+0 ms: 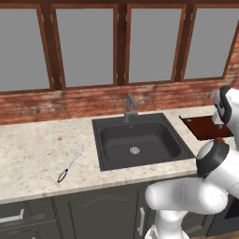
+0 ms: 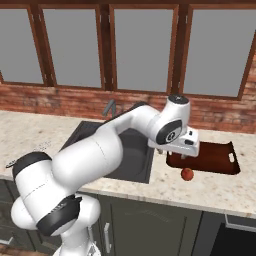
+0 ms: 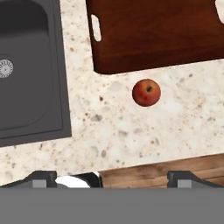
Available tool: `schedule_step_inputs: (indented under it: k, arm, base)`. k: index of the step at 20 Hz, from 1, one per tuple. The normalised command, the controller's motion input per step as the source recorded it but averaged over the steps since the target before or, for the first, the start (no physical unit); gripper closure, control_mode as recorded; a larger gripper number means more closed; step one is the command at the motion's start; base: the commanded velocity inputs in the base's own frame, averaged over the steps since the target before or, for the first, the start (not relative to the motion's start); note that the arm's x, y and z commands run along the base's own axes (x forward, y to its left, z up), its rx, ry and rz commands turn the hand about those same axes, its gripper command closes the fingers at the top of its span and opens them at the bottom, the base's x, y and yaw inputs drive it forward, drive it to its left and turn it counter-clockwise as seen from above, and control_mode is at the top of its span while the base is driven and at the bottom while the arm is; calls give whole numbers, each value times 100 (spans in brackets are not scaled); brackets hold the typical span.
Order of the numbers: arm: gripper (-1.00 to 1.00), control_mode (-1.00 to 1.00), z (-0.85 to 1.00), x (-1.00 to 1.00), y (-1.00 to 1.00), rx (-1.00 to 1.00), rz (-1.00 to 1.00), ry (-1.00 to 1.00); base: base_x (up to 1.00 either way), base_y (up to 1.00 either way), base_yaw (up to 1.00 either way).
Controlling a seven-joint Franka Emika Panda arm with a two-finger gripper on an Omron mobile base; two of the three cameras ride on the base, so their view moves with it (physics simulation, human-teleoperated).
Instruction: Pick up all produce items and place them in the sink. Turn on the sink faucet to wash them. Then turn the sink off and put them in the tray.
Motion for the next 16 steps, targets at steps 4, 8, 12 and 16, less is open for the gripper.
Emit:
schedule_step_inputs:
  k: [4,8,12,16]
  arm:
    - [-100,-100,-21,0,-21,0,-6,4]
    - [-100,-100,-20,5,-18,0,-5,5]
    - [-100,-100,-24,7,-12,0,-4,7]
    - [-100,-100,-28,9,-11,0,-3,8]
  base:
    - [0,0,0]
    - [0,0,0]
    - [0,0,0]
    - [0,0,0]
